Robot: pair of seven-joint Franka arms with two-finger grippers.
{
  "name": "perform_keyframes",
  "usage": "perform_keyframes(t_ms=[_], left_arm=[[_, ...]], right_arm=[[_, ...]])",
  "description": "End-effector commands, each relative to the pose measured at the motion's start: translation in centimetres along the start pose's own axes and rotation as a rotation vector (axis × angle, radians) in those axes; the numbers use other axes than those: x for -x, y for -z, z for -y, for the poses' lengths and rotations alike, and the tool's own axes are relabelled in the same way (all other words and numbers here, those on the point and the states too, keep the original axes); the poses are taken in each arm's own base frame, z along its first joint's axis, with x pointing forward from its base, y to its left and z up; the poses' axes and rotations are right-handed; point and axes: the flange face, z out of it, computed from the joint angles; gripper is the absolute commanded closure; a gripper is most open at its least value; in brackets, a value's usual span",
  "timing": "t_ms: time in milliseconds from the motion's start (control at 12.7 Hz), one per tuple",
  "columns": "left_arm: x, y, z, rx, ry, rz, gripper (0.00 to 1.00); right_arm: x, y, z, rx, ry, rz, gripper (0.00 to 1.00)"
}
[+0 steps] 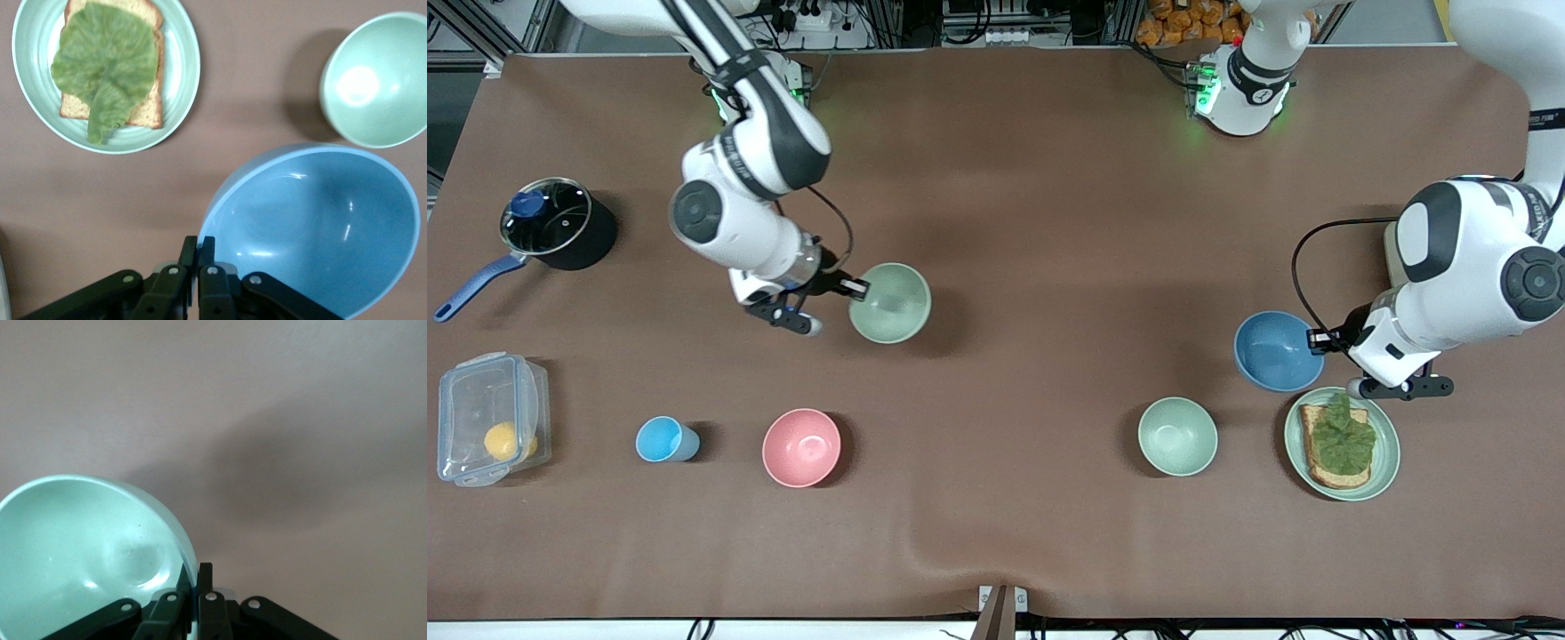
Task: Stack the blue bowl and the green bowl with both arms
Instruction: 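Move both held bowls toward each other at the table center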
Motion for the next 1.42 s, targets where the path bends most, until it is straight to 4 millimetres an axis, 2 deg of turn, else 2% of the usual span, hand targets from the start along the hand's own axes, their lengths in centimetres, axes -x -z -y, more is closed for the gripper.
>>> perform_keyframes(t_ms=[0, 236, 315, 472, 551, 630, 787, 866, 1023, 1181, 1338], left_arm=[[-0.3, 2.8, -1.7, 0.017, -0.001, -0.029, 1.00], [-0.4, 5.1, -2.9, 0.022, -0.019, -0.065, 1.00], [-0.4, 6.0, -3.0, 0.021, -0.023, -0.064, 1.00], [-0.5, 7.4, -3.4, 0.022, -0.030, -0.065, 1.00], [-0.5, 7.5, -3.3, 0.020, -0.031, -0.064, 1.00], [-0.5, 7.3, -3.3, 0.021, -0.029, -0.061, 1.00], [-0.5, 7.1, -3.7, 0.023, -0.030, -0.057, 1.00], [-0.3, 7.3, -4.5, 0.027, -0.038, -0.057, 1.00], [0.5, 7.2, -7.6, 0.039, -0.014, -0.039, 1.00], [1.5, 7.0, -11.0, 0.052, 0.014, -0.022, 1.00], [1.8, 6.4, -12.7, 0.058, 0.035, -0.011, 1.00]], right_arm=[[2.0, -3.8, 3.8, 0.003, -0.102, -0.048, 1.00], [4.1, -7.5, 9.1, 0.031, -0.225, -0.116, 1.00], [4.3, -8.6, 10.1, 0.034, -0.260, -0.138, 1.00], [6.2, -10.9, 11.7, 0.045, -0.301, -0.176, 1.00], [6.6, -11.7, 11.9, 0.050, -0.315, -0.188, 1.00], [8.0, -12.7, 12.5, 0.053, -0.315, -0.184, 1.00], [9.9, -13.8, 14.2, 0.041, -0.321, -0.175, 1.00], [9.9, -13.9, 14.6, 0.034, -0.338, -0.176, 1.00], [11.3, -14.8, 15.2, 0.037, -0.336, -0.170, 1.00], [11.9, -15.7, 15.6, 0.027, -0.337, -0.168, 1.00], [12.3, -17.2, 15.6, 0.010, -0.333, -0.201, 1.00]])
